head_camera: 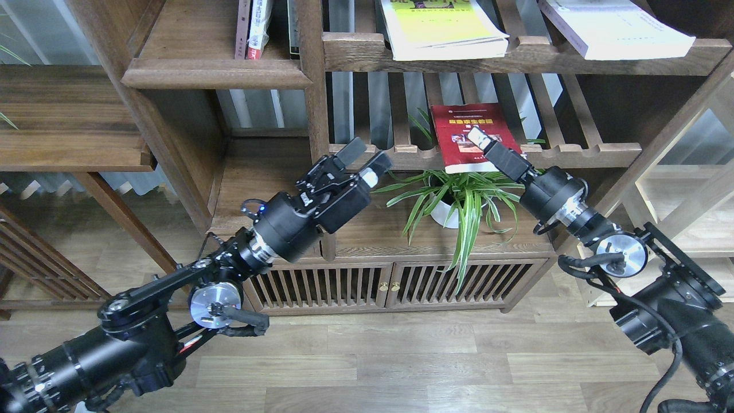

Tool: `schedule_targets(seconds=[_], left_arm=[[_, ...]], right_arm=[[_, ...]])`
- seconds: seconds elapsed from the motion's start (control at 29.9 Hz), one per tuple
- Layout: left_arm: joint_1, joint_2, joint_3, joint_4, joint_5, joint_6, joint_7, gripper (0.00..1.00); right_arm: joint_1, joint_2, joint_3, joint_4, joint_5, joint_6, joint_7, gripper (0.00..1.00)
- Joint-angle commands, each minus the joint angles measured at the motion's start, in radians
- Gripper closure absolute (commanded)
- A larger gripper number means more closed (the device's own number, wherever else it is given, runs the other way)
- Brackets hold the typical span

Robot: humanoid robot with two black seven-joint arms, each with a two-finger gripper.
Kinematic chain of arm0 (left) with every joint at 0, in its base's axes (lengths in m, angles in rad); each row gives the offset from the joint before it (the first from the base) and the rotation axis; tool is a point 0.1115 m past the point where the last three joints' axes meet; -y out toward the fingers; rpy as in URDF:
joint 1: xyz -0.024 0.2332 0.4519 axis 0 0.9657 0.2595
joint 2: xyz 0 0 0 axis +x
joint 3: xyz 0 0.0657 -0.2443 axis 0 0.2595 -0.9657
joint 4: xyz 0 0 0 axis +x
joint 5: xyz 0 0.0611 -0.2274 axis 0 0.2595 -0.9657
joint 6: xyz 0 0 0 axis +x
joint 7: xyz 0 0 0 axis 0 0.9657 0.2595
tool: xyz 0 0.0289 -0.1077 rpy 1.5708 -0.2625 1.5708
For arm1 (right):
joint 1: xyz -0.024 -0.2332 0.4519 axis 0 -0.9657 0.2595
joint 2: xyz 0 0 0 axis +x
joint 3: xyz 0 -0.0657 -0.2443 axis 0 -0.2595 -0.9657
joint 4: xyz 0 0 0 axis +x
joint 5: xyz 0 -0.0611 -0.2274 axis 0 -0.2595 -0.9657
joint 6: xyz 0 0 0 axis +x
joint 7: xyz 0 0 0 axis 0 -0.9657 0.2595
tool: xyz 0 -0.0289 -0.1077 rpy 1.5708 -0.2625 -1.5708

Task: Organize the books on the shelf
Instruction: 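Move the right gripper toward the red book beside the plant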

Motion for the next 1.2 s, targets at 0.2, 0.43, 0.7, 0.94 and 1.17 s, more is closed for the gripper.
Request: schedule_targets(seconds=[0.2, 0.43, 0.7, 0.94, 1.17], left_arm=[[0.003, 0.000, -0.029, 0.005, 0.010, -0.004, 0.000, 0.00], [0.004, -0.024, -0.025, 0.005, 0.010, -0.001, 0.000, 0.00], [-0.003, -0.014, -0.023, 0.019, 0.010, 0.005, 0.000, 0.00], [-0.011, 0.000, -0.037, 0.036, 0.003, 0.005, 0.000, 0.00], [-0.008, 0.005, -0.077, 0.037, 0.001, 0.002, 0.000, 0.00]], right_arm=[[-0.006, 0.011, -0.002, -0.001, 0.000, 0.000, 0.000, 0.00], [-0.007, 0.010, -0.011, -0.001, 0.000, 0.000, 0.000, 0.00], [-0.009, -0.001, -0.031, -0.022, -0.040, 0.000, 0.000, 0.00], [-0.009, 0.071, -0.015, -0.054, -0.034, 0.000, 0.003, 0.00], [-0.007, 0.088, -0.018, -0.051, -0.031, 0.000, 0.002, 0.00]])
